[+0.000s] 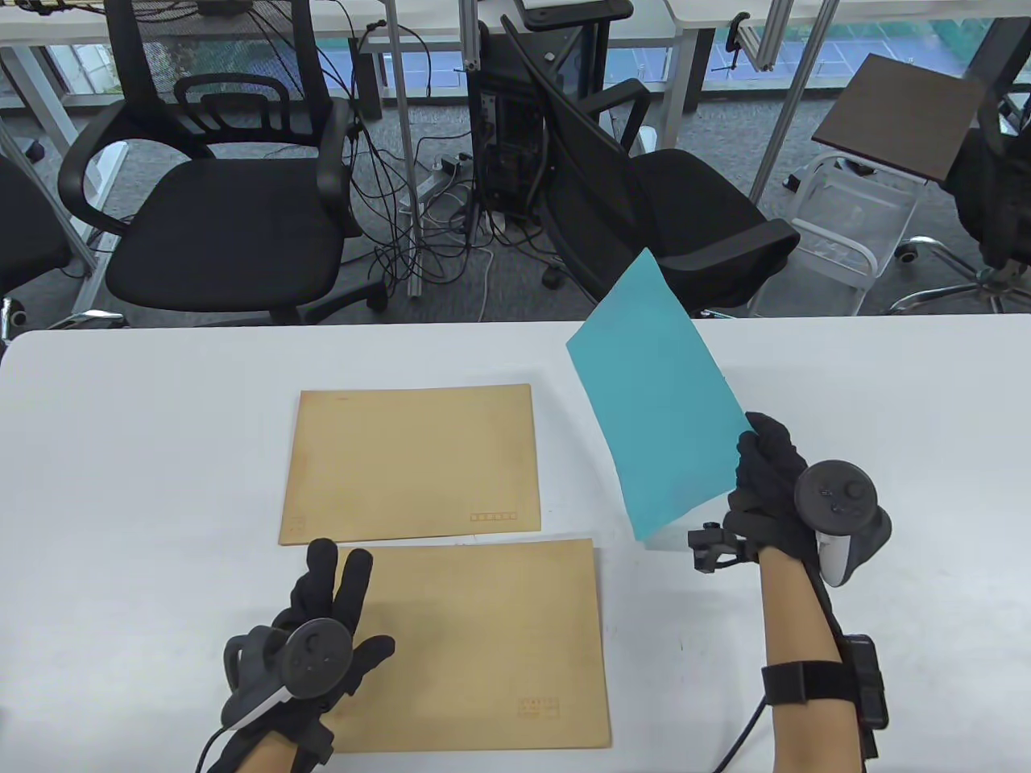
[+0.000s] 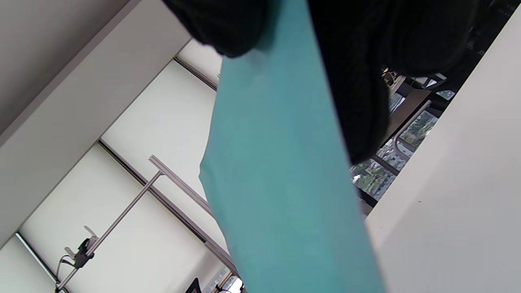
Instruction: Stuff flat paper into A4 envelope
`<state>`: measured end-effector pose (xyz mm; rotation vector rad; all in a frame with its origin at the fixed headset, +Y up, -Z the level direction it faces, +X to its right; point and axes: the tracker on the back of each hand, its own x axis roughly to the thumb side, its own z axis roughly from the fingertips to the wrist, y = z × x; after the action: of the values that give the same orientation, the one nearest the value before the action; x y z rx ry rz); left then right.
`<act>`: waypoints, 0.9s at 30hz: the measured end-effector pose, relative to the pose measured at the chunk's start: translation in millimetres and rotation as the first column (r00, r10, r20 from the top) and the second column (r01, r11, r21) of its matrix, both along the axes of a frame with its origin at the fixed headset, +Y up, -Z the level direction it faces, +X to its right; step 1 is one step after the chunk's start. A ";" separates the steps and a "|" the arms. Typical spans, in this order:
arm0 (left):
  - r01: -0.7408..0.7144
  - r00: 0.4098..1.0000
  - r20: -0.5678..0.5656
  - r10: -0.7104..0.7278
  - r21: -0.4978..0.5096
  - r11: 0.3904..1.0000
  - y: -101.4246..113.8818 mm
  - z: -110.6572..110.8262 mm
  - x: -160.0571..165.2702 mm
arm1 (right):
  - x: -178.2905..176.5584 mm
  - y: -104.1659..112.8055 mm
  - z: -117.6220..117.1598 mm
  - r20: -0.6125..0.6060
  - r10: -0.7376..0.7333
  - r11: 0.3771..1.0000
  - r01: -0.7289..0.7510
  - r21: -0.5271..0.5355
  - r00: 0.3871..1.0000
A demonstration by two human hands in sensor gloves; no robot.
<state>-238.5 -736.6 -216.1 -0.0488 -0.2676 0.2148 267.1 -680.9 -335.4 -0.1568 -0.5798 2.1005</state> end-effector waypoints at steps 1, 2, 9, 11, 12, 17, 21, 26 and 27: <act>0.001 1.000 -0.001 -0.001 -0.001 1.000 -0.1 0.0 0.0 | -0.4 0.3 3.3 -0.033 -0.021 0.999 0.022 0.025 0.999; 0.003 1.000 -0.003 -0.003 -0.002 1.000 -0.3 -0.1 -0.2 | -0.9 0.4 5.4 -0.054 -0.046 0.998 0.048 0.037 0.997; -0.050 0.998 -0.043 0.049 -0.024 0.998 -0.5 -3.3 -7.6 | -11.6 -15.8 23.1 -0.315 -0.246 0.965 0.263 0.010 0.917; -0.076 0.996 -0.055 0.075 -0.021 0.997 1.3 -4.3 -11.2 | -17.4 -21.9 26.8 -0.389 -0.250 0.965 0.261 -0.027 0.887; -0.105 0.993 -0.060 0.104 -0.018 0.994 3.7 -4.6 -13.4 | -20.6 -24.6 28.6 -0.422 -0.246 0.967 0.253 -0.042 0.872; -0.302 0.949 -0.091 0.301 0.010 0.953 15.0 -7.1 -24.8 | -37.2 -33.7 37.6 -0.585 -0.257 0.966 0.219 -0.137 0.769; -0.411 0.907 -0.095 0.410 0.009 0.912 24.8 -9.7 -31.1 | -48.3 -37.2 43.8 -0.663 -0.245 0.969 0.173 -0.173 0.707; -0.495 0.869 -0.066 0.491 -0.080 0.865 40.1 -14.4 -27.6 | -63.4 -42.5 49.0 -0.725 -0.241 0.970 0.148 -0.191 0.646; -0.527 0.850 -0.059 0.524 -0.101 0.844 41.2 -15.2 -26.6 | -65.3 -43.0 49.6 -0.734 -0.241 0.970 0.145 -0.194 0.635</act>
<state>-265.1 -695.4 -231.3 -0.0844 -0.2344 0.7815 201.7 -723.9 -285.8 0.5643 0.0795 1.7636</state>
